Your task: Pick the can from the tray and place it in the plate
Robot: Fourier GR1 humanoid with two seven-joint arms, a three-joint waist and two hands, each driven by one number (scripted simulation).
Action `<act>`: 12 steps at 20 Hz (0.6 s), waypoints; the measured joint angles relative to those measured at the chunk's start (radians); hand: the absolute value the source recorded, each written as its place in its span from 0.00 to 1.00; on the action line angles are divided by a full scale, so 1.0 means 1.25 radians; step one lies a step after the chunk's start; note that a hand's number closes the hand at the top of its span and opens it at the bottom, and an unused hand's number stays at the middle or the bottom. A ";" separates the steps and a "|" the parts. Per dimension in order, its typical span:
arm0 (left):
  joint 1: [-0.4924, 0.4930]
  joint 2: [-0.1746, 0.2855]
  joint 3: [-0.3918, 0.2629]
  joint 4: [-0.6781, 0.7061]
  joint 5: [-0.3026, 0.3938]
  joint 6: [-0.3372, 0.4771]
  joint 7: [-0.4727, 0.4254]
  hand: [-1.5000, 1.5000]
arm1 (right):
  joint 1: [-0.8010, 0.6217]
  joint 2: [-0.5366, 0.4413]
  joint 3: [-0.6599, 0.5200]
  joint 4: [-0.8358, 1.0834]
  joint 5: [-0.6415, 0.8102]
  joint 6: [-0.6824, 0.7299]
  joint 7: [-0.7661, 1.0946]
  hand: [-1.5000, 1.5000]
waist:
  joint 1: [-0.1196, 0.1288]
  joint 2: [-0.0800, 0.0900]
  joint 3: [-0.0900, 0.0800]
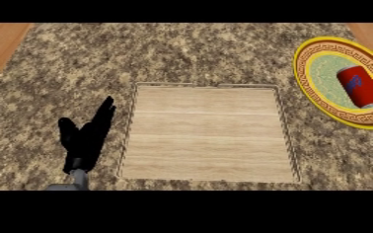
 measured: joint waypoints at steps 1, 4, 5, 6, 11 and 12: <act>0.001 0.001 0.004 -0.005 0.004 -0.001 0.010 0.50 | 0.014 0.003 0.007 -0.013 0.001 0.002 0.000 0.00 | -0.001 -0.001 0.000; 0.012 0.001 0.007 -0.021 0.005 -0.001 0.016 0.50 | 0.067 0.007 0.023 -0.042 0.004 0.016 -0.017 0.00 | -0.003 -0.001 -0.001; 0.014 -0.001 0.003 -0.027 0.000 0.002 0.022 0.50 | 0.088 0.013 0.028 -0.054 0.004 0.016 -0.025 0.00 | -0.004 -0.001 -0.002; 0.011 -0.002 0.006 -0.023 0.000 0.002 0.026 0.50 | 0.107 0.016 0.033 -0.076 0.001 0.020 -0.023 0.00 | -0.006 -0.001 -0.002; 0.015 -0.008 0.009 -0.010 -0.010 -0.002 0.000 0.50 | 0.192 0.040 0.048 -0.166 -0.013 0.014 -0.002 0.00 | -0.008 -0.003 -0.002; 0.013 -0.011 0.006 -0.014 -0.011 0.000 0.008 0.50 | 0.205 0.032 0.044 -0.172 -0.019 0.024 -0.001 0.00 | -0.007 -0.002 -0.002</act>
